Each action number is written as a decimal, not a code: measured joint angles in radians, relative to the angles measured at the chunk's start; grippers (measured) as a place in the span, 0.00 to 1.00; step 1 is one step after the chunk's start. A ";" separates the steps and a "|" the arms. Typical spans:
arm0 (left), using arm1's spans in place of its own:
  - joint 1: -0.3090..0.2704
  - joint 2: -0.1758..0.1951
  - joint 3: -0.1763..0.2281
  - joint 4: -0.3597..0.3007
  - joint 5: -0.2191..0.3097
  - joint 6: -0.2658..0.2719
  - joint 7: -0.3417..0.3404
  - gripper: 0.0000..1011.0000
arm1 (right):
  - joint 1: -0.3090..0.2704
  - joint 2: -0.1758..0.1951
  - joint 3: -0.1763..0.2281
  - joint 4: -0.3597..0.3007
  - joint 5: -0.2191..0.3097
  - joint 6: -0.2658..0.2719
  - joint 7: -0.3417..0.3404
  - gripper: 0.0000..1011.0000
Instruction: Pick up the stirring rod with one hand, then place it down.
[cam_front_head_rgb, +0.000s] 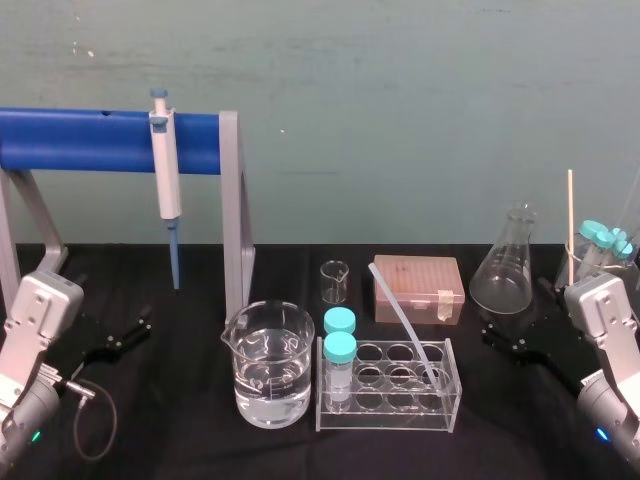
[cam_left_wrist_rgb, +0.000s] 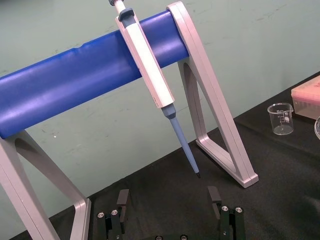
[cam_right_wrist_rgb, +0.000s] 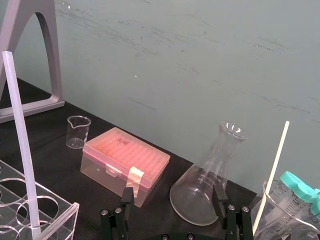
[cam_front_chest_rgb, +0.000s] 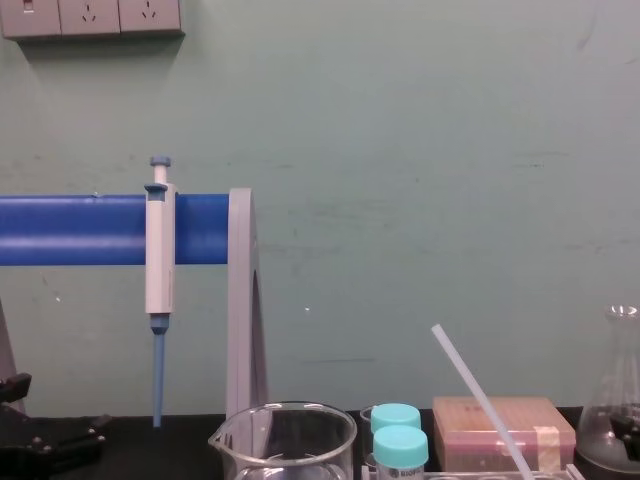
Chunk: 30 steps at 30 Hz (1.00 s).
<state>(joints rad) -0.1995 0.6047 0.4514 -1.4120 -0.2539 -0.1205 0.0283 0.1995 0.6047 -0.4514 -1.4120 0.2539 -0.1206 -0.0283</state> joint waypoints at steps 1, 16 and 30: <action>0.000 0.000 0.000 0.000 0.000 0.000 0.000 0.99 | 0.000 0.000 0.000 0.000 0.000 0.000 0.000 0.99; 0.000 0.000 0.000 0.000 0.000 0.000 0.000 0.99 | 0.000 0.000 0.000 0.000 0.000 0.000 0.000 0.99; 0.000 0.000 0.000 0.000 0.000 0.000 0.000 0.99 | -0.006 0.000 0.011 -0.010 -0.011 -0.009 0.012 0.99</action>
<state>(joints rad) -0.1995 0.6047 0.4514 -1.4120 -0.2539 -0.1205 0.0283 0.1934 0.6043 -0.4402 -1.4217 0.2428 -0.1293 -0.0163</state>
